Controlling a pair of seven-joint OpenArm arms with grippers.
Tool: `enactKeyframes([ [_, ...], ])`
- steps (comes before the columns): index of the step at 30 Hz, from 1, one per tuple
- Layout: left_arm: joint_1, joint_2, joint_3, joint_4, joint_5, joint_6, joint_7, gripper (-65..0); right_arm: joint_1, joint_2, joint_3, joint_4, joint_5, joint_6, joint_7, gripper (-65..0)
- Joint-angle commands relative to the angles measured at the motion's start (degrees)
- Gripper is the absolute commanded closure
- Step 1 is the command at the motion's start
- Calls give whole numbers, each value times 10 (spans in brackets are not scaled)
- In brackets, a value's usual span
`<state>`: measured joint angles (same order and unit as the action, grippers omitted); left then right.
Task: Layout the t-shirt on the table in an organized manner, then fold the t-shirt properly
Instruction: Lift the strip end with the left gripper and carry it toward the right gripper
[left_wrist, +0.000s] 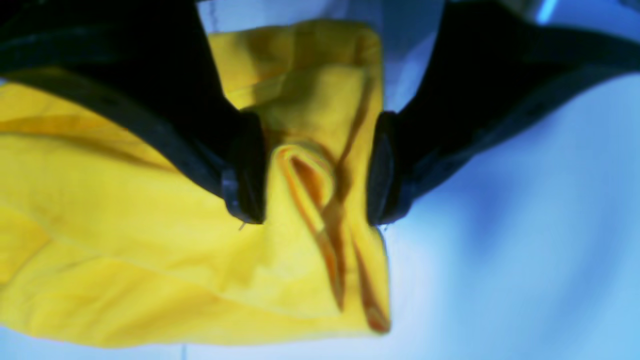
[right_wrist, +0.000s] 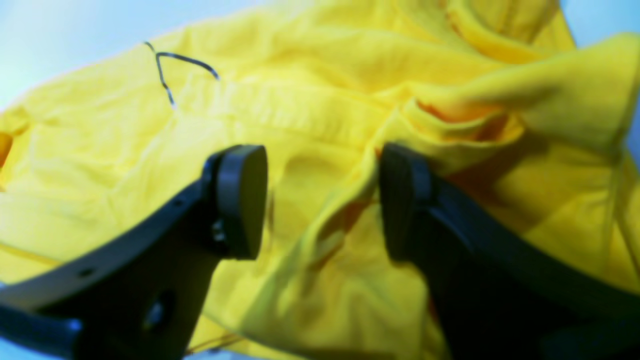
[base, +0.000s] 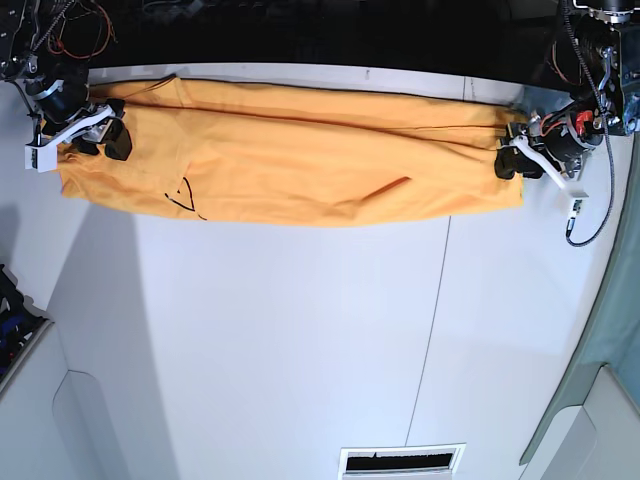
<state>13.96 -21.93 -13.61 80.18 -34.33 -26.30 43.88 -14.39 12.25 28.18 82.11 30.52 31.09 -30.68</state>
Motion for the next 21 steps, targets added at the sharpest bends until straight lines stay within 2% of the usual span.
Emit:
enactKeyframes([
  [1,5,5,3,-3,7,-11,34,-357,4,7,2,7,10,3,9,-356],
  [4,5,16,3,-3,7,-45,41,-357,4,7,2,7,10,4,9,-356],
  [9,5,19,5,-3,7,-78,42,-336,4,7,2,7,10,4,9,-356],
  [13,5,19,5,-3,7,-104,41,-207,5,7,2,7,13,4,9,-356],
  [14,5,19,5,-3,7,-104,39,-159,5,7,2,7,15,4,9,-356],
  [16,5,19,5,-3,7,-104,25,-14,6,7,2,7,20,4,9,-356],
  [18,5,19,5,-3,8,-103,6,0,5,7,2,7,20,4,9,-356],
  [21,1,12,5,-2,10,-80,-16,0,5,7,2,7,20,4,9,-356],
])
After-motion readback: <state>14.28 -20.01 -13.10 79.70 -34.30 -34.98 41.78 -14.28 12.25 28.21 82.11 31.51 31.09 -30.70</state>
